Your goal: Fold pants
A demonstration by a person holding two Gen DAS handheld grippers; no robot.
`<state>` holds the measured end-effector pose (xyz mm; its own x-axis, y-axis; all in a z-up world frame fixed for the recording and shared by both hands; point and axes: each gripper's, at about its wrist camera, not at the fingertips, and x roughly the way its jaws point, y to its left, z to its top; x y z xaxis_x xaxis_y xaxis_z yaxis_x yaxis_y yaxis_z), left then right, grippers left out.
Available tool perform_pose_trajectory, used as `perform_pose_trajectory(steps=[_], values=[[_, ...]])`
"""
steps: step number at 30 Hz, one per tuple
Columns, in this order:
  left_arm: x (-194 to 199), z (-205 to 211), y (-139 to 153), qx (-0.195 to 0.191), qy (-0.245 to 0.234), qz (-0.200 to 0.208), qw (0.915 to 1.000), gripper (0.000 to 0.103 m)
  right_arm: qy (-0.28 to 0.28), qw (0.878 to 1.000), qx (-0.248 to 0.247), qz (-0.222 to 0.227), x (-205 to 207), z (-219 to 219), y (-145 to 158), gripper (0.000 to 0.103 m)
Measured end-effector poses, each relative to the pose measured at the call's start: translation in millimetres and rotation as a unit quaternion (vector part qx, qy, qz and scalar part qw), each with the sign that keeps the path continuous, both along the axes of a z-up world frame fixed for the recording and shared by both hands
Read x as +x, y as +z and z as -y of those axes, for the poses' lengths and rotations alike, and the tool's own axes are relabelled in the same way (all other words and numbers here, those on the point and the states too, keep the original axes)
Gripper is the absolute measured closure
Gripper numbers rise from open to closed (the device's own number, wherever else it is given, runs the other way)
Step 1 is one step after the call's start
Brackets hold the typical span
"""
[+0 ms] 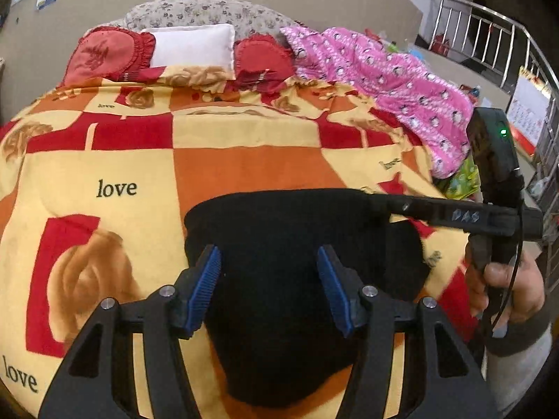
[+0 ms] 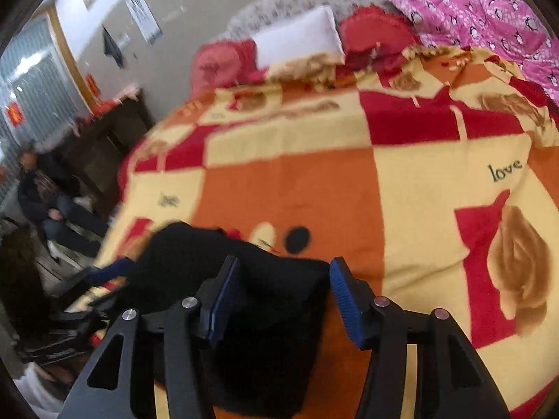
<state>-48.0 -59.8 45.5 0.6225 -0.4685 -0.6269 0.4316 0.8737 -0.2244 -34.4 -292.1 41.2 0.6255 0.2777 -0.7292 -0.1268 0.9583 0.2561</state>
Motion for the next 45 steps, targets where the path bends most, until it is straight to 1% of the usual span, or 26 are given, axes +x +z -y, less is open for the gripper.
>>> perform_pose_trajectory(steps=[3, 5, 6, 7, 8, 11, 14, 16, 18, 19, 20, 21, 23, 24, 26, 29, 30, 31, 32, 34, 35, 37, 39, 40, 41, 45], values=[[9, 7, -7, 0.009, 0.011, -0.007, 0.9999, 0.044, -0.002, 1.0, -0.016, -0.007, 20, -8, -17, 0.051], [16, 13, -11, 0.013, 0.016, -0.007, 0.9998, 0.039, 0.001, 1.0, -0.028, 0.0, 34, -13, -20, 0.052], [18, 15, -12, 0.018, 0.019, -0.008, 0.9996, 0.039, 0.004, 0.999, -0.033, 0.0, 40, -15, -21, 0.053], [19, 16, -13, 0.022, 0.021, -0.007, 0.9995, 0.039, 0.008, 1.0, -0.029, -0.002, 43, -16, -21, 0.056], [18, 17, -12, 0.022, 0.02, -0.007, 0.9995, 0.039, 0.01, 1.0, -0.017, -0.004, 44, -14, -18, 0.056], [14, 9, -9, 0.005, 0.017, -0.013, 0.9998, 0.039, 0.01, 1.0, 0.013, 0.016, 22, 2, 2, 0.055], [7, -6, -5, -0.027, 0.019, -0.023, 0.9992, 0.039, 0.027, 0.998, 0.053, 0.023, -9, 15, 16, 0.052], [1, -13, -4, -0.036, 0.023, -0.022, 0.9988, 0.039, 0.036, 0.997, 0.071, 0.018, -25, 17, 14, 0.051], [-4, -17, -4, -0.039, 0.024, -0.021, 0.9987, 0.039, 0.043, 0.995, 0.086, -0.002, -35, 14, 4, 0.051], [-5, -17, -5, -0.038, 0.026, -0.022, 0.9987, 0.039, 0.047, 0.995, 0.088, -0.007, -38, 11, -1, 0.054], [-5, -17, -6, -0.034, 0.028, -0.024, 0.9987, 0.039, 0.054, 0.994, 0.091, -0.01, -41, 7, -6, 0.065], [-6, -18, -8, -0.031, 0.031, -0.027, 0.9987, 0.039, 0.062, 0.994, 0.095, -0.013, -43, 2, -9, 0.071], [-5, -18, -9, -0.03, 0.032, -0.032, 0.9985, 0.039, 0.065, 0.995, 0.077, 0.0, -47, -7, -6, 0.094], [-6, -20, -7, -0.034, 0.032, -0.037, 0.9982, 0.039, 0.07, 0.996, 0.063, 0.01, -53, -10, 0, 0.096], [-10, -25, -4, -0.051, 0.029, -0.038, 0.9976, 0.039, 0.079, 0.995, 0.055, 0.025, -67, -11, 13, 0.1], [-17, -25, -2, -0.059, 0.025, -0.032, 0.9974, 0.036, 0.074, 0.996, 0.034, 0.029, -82, -8, 14, 0.1], [-18, -21, -6, -0.055, 0.02, -0.036, 0.9976, 0.035, 0.067, 0.997, 0.023, 0.018, -81, -8, 7, 0.1], [-19, -19, -8, -0.049, 0.02, -0.034, 0.998, 0.033, 0.06, 0.998, 0.025, 0.0, -76, -6, -6, 0.1], [-21, -14, -11, -0.028, 0.023, -0.025, 0.999, 0.032, 0.06, 0.998, 0.03, -0.015, -71, -6, -16, 0.1], [-23, -8, -14, -0.002, 0.022, -0.018, 0.9996, 0.032, 0.06, 0.997, 0.041, -0.02, -69, -5, -24, 0.1], [-24, -6, -14, 0.007, 0.02, -0.016, 0.9997, 0.032, 0.059, 0.997, 0.045, -0.019, -70, -3, -21, 0.097], [-23, -9, -10, 0.002, 0.016, -0.02, 0.9997, 0.032, 0.055, 0.997, 0.059, -0.011, -73, 4, -11, 0.09], [-21, -15, -8, -0.012, 0.02, -0.026, 0.9994, 0.032, 0.04, 0.996, 0.083, 0.0, -72, 15, -1, 0.069], [-20, -18, -7, -0.019, 0.026, -0.029, 0.9991, 0.031, 0.037, 0.995, 0.092, 0.001, -71, 17, -1, 0.041], [-17, -21, -6, -0.024, 0.032, -0.031, 0.9987, 0.029, 0.034, 0.994, 0.1, -0.001, -67, 19, -1, 0.022], [-8, -27, -10, -0.031, 0.051, -0.047, 0.9971, 0.028, 0.036, 0.993, 0.113, -0.03, -47, 16, -18, 0.02]])
